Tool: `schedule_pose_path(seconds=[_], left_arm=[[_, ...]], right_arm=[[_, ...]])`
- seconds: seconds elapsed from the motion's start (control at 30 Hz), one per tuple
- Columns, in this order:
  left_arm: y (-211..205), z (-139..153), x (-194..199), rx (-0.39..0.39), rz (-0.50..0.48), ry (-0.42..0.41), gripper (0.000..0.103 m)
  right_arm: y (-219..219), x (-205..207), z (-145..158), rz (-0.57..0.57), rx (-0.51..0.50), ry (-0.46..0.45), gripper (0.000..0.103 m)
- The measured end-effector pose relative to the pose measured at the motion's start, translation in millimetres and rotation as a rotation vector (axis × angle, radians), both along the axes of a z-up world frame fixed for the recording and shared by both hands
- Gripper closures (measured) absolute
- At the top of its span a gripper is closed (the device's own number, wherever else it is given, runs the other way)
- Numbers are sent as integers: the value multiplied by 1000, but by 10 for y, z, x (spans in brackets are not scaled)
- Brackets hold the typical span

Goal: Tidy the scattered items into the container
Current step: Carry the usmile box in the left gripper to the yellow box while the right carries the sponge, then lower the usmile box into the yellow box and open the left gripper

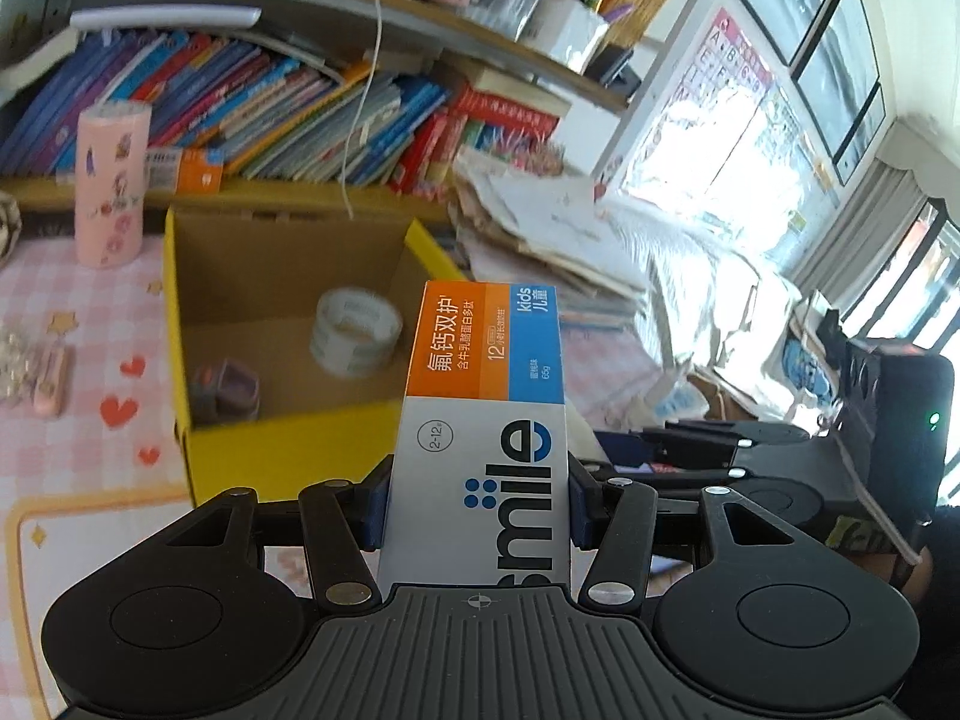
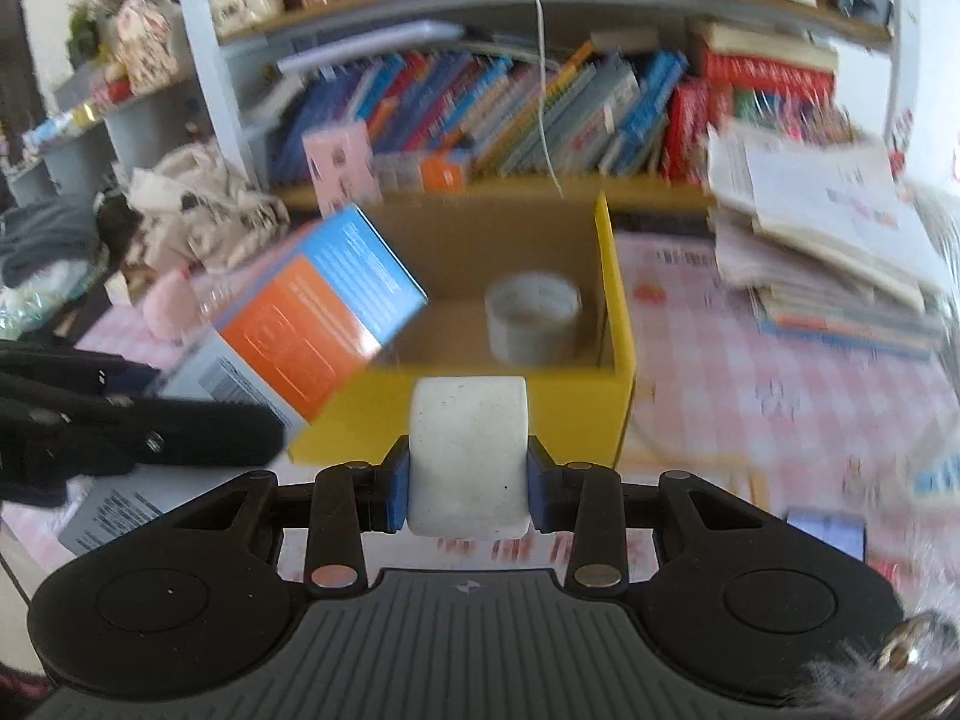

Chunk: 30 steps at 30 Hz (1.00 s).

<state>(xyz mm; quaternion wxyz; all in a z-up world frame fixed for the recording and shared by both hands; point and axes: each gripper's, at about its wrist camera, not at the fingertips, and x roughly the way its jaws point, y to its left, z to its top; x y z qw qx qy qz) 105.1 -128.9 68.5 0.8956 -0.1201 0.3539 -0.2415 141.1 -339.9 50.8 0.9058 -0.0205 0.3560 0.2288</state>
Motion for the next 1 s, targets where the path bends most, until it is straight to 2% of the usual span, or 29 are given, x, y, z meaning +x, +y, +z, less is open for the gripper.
schedule_pose_path(seconds=[0.3, 0.57, 0.7, 0.93, 1.0], left_arm=[[-97, 247, 269, 61, 53, -82, 51], [-15, 342, 668, 116, 117, -125, 51], [10, 260, 895, 153, 144, -102, 51], [36, -103, 1222, 243, 179, -19, 51], [-16, -217, 1286, 323, 171, -26, 51]], right_arm=[[33, 507, 294, 100, 39, -103, 69], [248, 976, 396, 165, 19, -164, 69], [368, 1251, 307, 190, -11, -156, 69], [623, 1715, -82, 237, -98, -60, 69], [697, 1825, -194, 254, -133, -35, 69]])
